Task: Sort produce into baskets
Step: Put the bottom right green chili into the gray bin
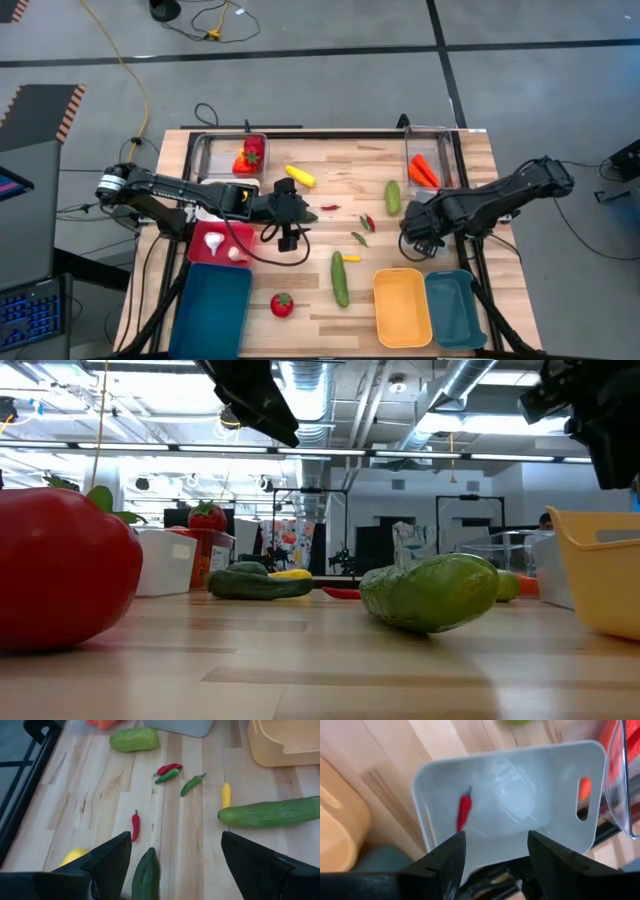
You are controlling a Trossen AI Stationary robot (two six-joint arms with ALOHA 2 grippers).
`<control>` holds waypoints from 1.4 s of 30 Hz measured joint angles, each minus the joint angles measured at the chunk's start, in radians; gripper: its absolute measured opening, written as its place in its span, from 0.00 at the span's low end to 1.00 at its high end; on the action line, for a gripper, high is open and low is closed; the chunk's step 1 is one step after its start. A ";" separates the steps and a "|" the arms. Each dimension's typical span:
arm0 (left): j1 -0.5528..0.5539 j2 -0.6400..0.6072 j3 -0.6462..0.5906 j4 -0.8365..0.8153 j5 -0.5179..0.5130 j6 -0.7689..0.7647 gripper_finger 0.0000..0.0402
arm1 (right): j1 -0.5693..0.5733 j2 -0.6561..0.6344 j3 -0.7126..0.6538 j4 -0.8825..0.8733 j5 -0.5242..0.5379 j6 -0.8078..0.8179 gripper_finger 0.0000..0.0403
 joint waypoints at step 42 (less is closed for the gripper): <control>0.000 -0.015 -0.001 -0.110 0.006 0.016 0.74 | -0.193 0.557 0.043 0.859 0.007 -0.420 0.57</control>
